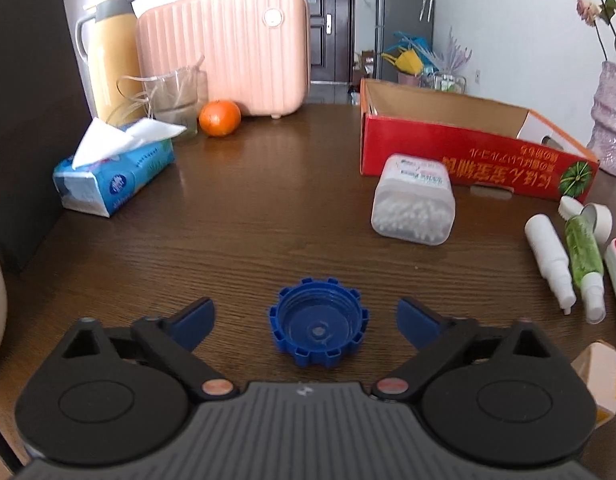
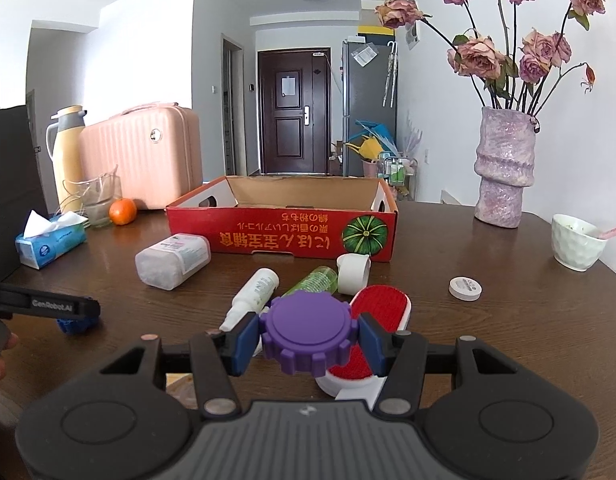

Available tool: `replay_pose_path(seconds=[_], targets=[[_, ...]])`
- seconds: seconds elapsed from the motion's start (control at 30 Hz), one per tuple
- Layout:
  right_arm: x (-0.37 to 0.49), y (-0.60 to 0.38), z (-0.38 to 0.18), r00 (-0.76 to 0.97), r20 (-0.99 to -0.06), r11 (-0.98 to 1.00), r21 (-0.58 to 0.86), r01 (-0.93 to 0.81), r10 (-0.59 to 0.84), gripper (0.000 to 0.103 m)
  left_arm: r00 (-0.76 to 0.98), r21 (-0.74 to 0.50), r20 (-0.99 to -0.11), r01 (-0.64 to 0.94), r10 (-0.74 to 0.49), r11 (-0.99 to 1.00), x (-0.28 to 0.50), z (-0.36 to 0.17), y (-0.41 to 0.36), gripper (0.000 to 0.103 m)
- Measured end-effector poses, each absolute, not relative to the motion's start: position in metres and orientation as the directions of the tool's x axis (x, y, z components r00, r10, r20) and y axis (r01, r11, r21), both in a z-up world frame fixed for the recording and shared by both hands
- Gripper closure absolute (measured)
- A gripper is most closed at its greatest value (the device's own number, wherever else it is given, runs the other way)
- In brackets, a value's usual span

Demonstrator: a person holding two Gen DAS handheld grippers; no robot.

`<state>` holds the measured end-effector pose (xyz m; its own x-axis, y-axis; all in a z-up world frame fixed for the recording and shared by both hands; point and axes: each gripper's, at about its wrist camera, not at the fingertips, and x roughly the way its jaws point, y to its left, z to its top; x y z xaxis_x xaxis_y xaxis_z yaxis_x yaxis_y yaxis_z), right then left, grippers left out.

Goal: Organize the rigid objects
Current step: 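Lower the left gripper onto the blue gear cap while right holds purple cap, then carry both caps over the red cardboard box with both grippers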

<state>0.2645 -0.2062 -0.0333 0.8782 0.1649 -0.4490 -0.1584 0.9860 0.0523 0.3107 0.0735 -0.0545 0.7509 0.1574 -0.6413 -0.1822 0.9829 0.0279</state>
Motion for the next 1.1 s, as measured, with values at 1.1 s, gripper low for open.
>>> replay_pose_path(seconds=[1.1], targets=[[0.263,-0.212,-0.012,0.899,-0.406,0.986,0.042,-0.159,0.162,0.05,0.864,0.007,-0.502,-0.026,0.026,1.0,0.269,-0.005,0.026,0.047]])
